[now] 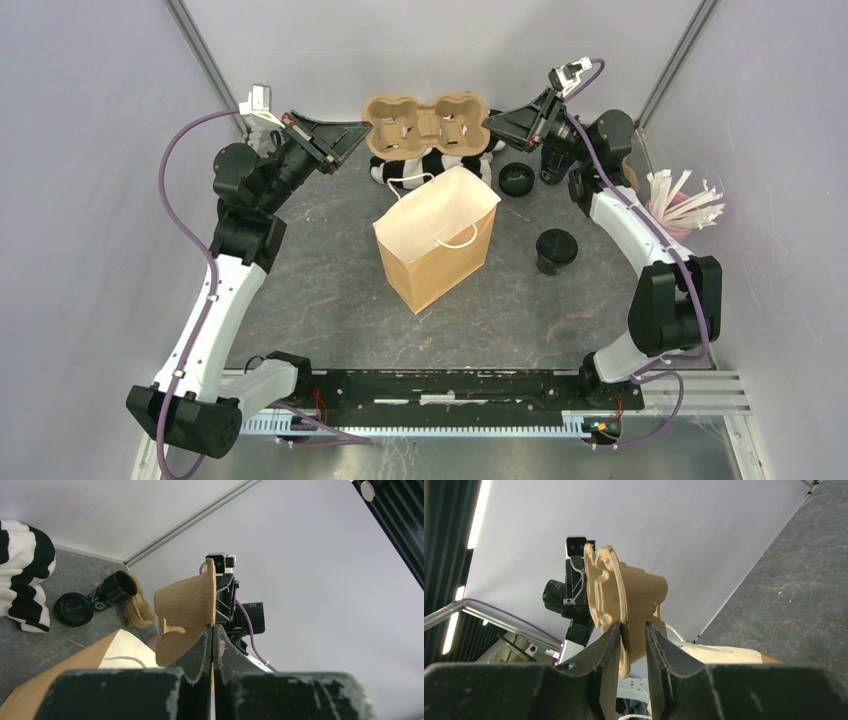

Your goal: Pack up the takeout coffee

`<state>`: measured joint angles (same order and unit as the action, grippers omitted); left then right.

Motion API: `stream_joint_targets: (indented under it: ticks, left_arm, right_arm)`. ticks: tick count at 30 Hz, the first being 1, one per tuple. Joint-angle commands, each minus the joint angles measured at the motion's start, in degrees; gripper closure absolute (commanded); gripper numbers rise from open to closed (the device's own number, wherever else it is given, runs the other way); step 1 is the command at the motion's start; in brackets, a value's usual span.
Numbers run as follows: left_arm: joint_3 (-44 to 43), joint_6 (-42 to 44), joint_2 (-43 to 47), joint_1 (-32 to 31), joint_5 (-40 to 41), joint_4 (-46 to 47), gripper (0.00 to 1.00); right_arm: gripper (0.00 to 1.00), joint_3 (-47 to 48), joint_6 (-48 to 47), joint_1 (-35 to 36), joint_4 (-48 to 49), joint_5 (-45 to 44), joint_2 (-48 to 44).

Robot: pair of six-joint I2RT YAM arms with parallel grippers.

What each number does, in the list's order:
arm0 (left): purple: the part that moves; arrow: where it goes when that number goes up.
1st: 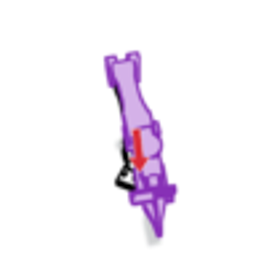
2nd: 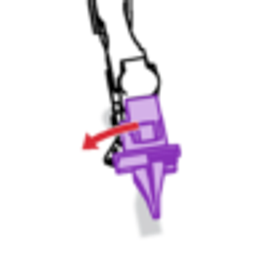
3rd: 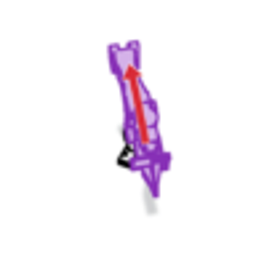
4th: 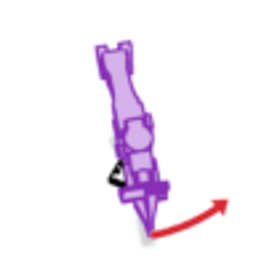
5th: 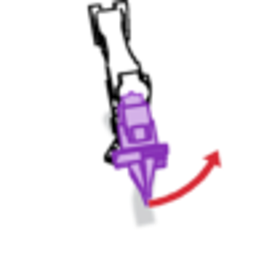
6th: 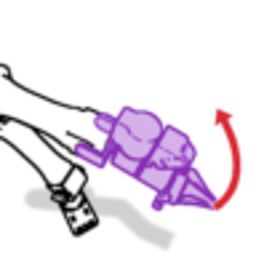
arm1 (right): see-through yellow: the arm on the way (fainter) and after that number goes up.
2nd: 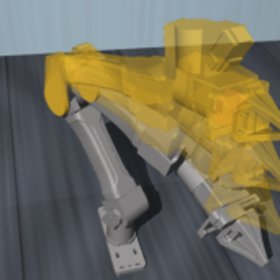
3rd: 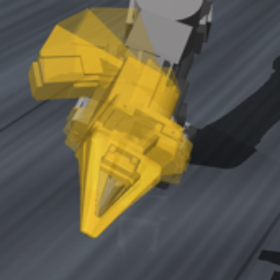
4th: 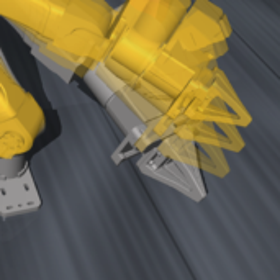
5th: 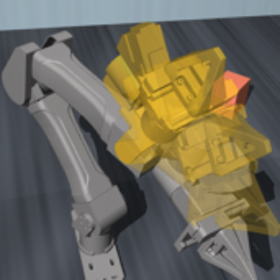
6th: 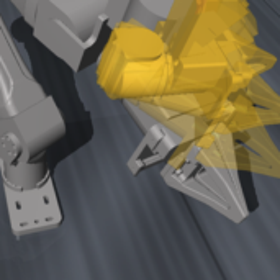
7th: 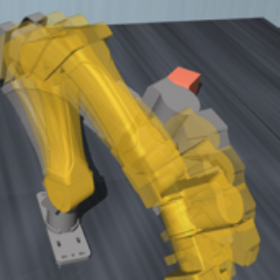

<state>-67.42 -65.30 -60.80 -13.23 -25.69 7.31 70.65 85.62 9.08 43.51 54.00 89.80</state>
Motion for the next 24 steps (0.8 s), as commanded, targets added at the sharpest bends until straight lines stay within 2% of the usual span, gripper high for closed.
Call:
stream_joint_targets:
  ticks: [1, 5, 8, 11, 13, 14, 16, 18, 19, 20, 21, 22, 24]
  left_arm:
    - [-0.5, -1.3, 1.4, 0.1, -1.2, 2.5, 0.98]
    - [-0.5, -1.3, 1.4, 0.1, -1.6, 2.7, 0.98]
    - [-0.3, -1.2, 1.4, 0.1, -1.9, 2.7, 0.98]
    - [0.1, -0.6, 1.8, 0.1, -2.2, 2.3, 0.98]
    - [-0.1, 0.8, 1.9, 0.1, -2.2, 0.9, 0.98]
    - [-0.4, 1.7, 1.9, 0.1, -2.2, -1.3, 0.95]
    - [-1.4, 4.2, 2.1, 0.1, -1.3, -6.4, 0.75]
    - [-3.3, 7.3, 2.3, 0.1, 1.0, -14.4, 0.47]
    - [-4.1, 9.1, 2.6, 0.1, 2.4, -18.8, 0.38]
    - [-5.0, 10.6, 2.8, 0.1, 4.1, -23.2, 0.32]
    - [-5.9, 12.2, 3.0, 0.1, 5.8, -27.9, 0.29]
    - [-6.8, 12.6, 3.1, 0.1, 6.8, -32.1, 0.28]
    - [-9.0, 13.5, 2.8, 0.1, 7.0, -39.9, 0.28]
  right_arm:
    - [0.70, -1.6, 2.9, 1.0, 7.4, -0.4, -2.2]
    - [0.76, -1.9, 3.4, 1.0, 8.2, -0.6, -2.3]
    - [0.86, -1.8, 3.3, 1.1, 8.3, -1.1, -2.9]
    - [1.00, -1.9, 2.5, 1.0, 7.8, -1.5, -3.7]
    - [1.00, -2.0, 0.2, 0.8, 5.1, -1.8, -4.8]
    - [1.00, -2.1, -1.7, 0.7, 3.4, -1.9, -5.6]
    - [1.00, -1.7, -6.1, -0.1, -2.1, -2.2, -7.2]
    - [1.00, 0.9, -15.0, -1.3, -13.0, -2.2, -9.3]
    - [1.00, 3.5, -21.2, -1.9, -21.3, -2.6, -10.0]
    - [1.00, 8.0, -30.6, -2.5, -34.2, -4.1, -10.5]
    - [1.00, 13.3, -40.3, -2.9, -47.3, -7.0, -10.6]
    - [1.00, 17.4, -47.4, -3.0, -56.1, -10.0, -10.8]
    - [1.00, 24.9, -58.2, -3.1, -69.6, -15.8, -11.3]
